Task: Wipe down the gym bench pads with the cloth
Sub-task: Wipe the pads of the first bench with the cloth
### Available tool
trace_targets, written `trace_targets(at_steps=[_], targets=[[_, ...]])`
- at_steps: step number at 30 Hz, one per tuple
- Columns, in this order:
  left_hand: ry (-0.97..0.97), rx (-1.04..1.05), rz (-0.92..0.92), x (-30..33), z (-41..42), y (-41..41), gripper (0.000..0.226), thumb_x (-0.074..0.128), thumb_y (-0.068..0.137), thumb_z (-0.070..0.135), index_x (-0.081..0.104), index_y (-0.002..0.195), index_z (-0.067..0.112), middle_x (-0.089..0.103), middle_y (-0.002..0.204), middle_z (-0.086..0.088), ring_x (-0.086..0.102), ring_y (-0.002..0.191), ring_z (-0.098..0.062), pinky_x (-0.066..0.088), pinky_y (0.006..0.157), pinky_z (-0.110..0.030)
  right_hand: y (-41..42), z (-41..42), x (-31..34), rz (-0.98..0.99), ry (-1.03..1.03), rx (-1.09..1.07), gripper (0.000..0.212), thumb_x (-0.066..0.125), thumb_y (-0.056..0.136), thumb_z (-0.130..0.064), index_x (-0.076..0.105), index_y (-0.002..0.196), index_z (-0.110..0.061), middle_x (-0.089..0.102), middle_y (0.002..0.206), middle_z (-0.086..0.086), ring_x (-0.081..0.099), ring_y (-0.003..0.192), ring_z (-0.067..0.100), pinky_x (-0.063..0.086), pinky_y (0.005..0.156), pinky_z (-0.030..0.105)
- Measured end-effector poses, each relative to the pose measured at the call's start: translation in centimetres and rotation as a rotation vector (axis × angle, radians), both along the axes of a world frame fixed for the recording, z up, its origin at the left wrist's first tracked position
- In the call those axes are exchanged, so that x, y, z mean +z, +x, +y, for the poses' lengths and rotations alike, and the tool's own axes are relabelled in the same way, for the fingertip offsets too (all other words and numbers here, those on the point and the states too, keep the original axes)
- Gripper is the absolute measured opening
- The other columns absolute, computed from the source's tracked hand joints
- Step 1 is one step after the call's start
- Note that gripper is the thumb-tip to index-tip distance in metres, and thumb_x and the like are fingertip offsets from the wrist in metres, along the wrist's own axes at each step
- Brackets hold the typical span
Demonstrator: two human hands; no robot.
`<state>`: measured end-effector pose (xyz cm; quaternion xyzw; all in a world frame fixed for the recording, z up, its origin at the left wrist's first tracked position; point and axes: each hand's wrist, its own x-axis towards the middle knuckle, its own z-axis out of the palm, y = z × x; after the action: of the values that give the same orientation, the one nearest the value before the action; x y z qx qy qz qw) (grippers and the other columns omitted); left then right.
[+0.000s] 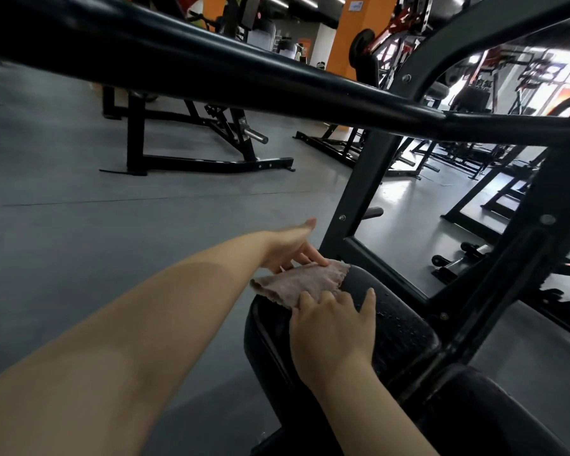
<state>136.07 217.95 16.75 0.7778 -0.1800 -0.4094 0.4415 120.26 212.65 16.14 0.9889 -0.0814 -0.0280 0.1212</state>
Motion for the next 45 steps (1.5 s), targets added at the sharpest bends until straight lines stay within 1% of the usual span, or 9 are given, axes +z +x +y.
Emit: trace_targets(at_steps=[19, 25, 27, 30, 34, 37, 40, 42, 45], targets=[[-0.158, 0.146, 0.112, -2.2, 6.6, -3.2, 0.068, 0.003, 0.095, 0.059, 0.055, 0.110, 0.018, 0.053, 0.124, -0.012, 0.054, 0.106, -0.027, 0.046, 0.085, -0.035, -2.5, 0.7, -0.4, -0.010, 0.100, 0.085, 0.044, 0.019, 0.101, -0.042, 0.037, 0.138, -0.028, 0.040, 0.144, -0.007, 0.023, 0.139, 0.020, -0.012, 0.114, 0.055], [-0.150, 0.400, -0.210, -3.5, 7.5, -9.4, 0.045, 0.024, 0.103, 0.039, 0.055, 0.124, 0.016, 0.051, 0.123, -0.004, 0.050, 0.109, -0.019, 0.037, 0.087, -0.025, -6.8, 0.8, -2.5, -0.218, 0.211, 0.171, 0.043, 0.034, 0.082, -0.041, 0.071, 0.099, -0.029, 0.072, 0.101, -0.010, 0.068, 0.086, 0.014, 0.043, 0.096, 0.056], [-0.163, 0.513, -0.396, -5.2, 6.3, -11.4, 0.033, 0.033, 0.103, 0.026, 0.051, 0.127, 0.013, 0.050, 0.132, -0.005, 0.047, 0.119, -0.020, 0.033, 0.089, -0.023, -8.5, 0.8, -2.1, -0.157, 0.214, 0.173, 0.043, 0.035, 0.084, -0.038, 0.070, 0.108, -0.031, 0.067, 0.115, -0.013, 0.066, 0.098, 0.010, 0.043, 0.098, 0.053], [-0.306, 0.716, -0.508, -7.9, 3.9, -14.8, 0.036, 0.040, 0.099, 0.013, 0.041, 0.135, 0.011, 0.039, 0.143, -0.007, 0.036, 0.130, -0.020, 0.025, 0.105, -0.023, -9.8, 0.3, -2.2, -0.153, 0.184, 0.231, 0.042, 0.033, 0.098, -0.031, 0.043, 0.139, -0.034, 0.037, 0.146, -0.018, 0.039, 0.133, 0.006, 0.011, 0.116, 0.043], [-0.270, 0.809, -0.489, -9.2, 1.3, -15.8, 0.053, 0.040, 0.099, 0.024, 0.019, 0.146, 0.011, 0.011, 0.153, -0.016, 0.010, 0.142, -0.028, 0.013, 0.116, -0.043, -11.6, -0.5, -3.6, -0.317, 0.214, 0.056, 0.034, 0.051, 0.074, -0.028, 0.073, 0.099, -0.018, 0.071, 0.102, 0.002, 0.070, 0.083, 0.024, 0.050, 0.083, 0.054], [-0.265, 0.827, -0.575, -9.3, 1.5, -13.6, 0.052, 0.046, 0.095, 0.029, 0.029, 0.142, 0.016, 0.032, 0.146, -0.011, 0.031, 0.134, -0.027, 0.026, 0.111, -0.039, -11.5, -1.1, -4.5, -0.329, 0.163, -0.030, 0.031, 0.080, 0.063, -0.019, 0.075, 0.093, -0.014, 0.072, 0.094, 0.006, 0.069, 0.072, 0.029, 0.052, 0.074, 0.056], [-0.306, 0.802, -0.508, -8.9, 2.4, -11.4, 0.042, 0.047, 0.096, 0.031, 0.041, 0.136, 0.020, 0.050, 0.134, -0.008, 0.047, 0.123, -0.027, 0.036, 0.101, -0.032, -11.8, -1.4, -3.9, -0.285, 0.175, -0.049, 0.042, 0.082, 0.067, -0.025, 0.071, 0.108, -0.021, 0.069, 0.111, 0.001, 0.068, 0.089, 0.026, 0.047, 0.090, 0.055], [-0.339, 0.769, -0.420, -8.5, 2.9, -10.8, 0.039, 0.045, 0.098, 0.032, 0.045, 0.134, 0.019, 0.053, 0.129, -0.004, 0.049, 0.121, -0.023, 0.035, 0.098, -0.029, -11.8, -0.8, -3.0, -0.224, 0.190, -0.002, 0.044, 0.053, 0.092, -0.037, 0.049, 0.135, -0.034, 0.047, 0.141, -0.012, 0.052, 0.121, 0.015, 0.025, 0.112, 0.045], [-0.409, 0.805, -0.362, -8.6, 2.9, -11.1, 0.036, 0.044, 0.098, 0.034, 0.047, 0.132, 0.020, 0.054, 0.119, 0.001, 0.051, 0.115, -0.019, 0.037, 0.099, -0.028, -11.8, -1.3, -2.6, -0.194, 0.213, 0.000, 0.045, 0.034, 0.099, -0.038, 0.031, 0.144, -0.040, 0.029, 0.151, -0.019, 0.036, 0.132, 0.008, 0.010, 0.117, 0.035]])
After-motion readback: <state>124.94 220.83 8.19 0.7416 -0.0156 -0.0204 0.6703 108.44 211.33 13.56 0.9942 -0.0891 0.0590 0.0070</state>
